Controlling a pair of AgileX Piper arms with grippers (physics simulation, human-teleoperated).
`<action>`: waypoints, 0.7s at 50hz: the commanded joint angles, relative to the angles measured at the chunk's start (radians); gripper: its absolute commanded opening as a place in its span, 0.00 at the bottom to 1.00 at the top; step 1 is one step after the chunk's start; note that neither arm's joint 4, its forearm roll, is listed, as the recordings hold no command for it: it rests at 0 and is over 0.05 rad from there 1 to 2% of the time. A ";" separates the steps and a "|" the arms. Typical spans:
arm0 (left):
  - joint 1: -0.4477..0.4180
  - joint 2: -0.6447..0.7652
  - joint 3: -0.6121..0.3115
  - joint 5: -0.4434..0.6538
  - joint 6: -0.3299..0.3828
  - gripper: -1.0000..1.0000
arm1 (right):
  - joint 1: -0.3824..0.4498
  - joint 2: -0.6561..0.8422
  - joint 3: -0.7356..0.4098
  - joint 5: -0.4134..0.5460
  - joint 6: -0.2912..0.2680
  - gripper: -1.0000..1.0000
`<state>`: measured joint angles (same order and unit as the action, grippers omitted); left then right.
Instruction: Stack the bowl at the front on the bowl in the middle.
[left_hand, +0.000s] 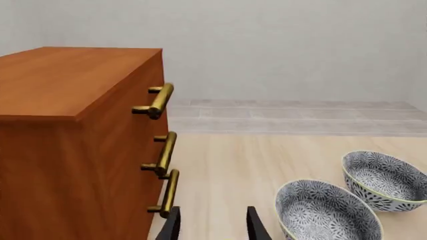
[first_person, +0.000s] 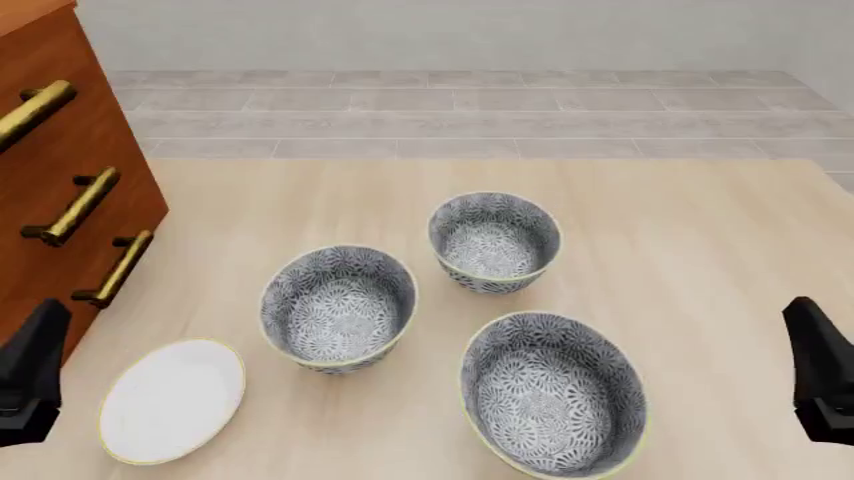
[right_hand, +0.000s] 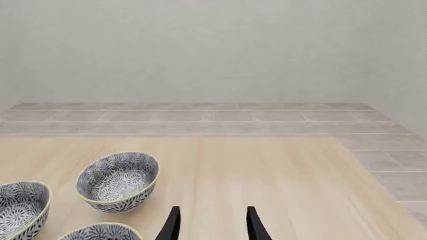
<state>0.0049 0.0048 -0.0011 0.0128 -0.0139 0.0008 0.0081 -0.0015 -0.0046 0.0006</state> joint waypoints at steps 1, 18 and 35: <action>-0.005 0.003 -0.005 -0.014 0.014 1.00 | -0.002 -0.003 -0.003 0.002 0.002 1.00; -0.004 0.000 -0.003 -0.012 0.014 1.00 | -0.002 -0.004 -0.005 0.004 0.002 1.00; 0.006 -0.003 -0.005 -0.010 0.016 1.00 | 0.001 -0.006 -0.008 0.003 -0.001 1.00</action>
<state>0.0082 0.0026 -0.0052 -0.0002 0.0023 -0.0015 0.0032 -0.0084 0.0009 0.0036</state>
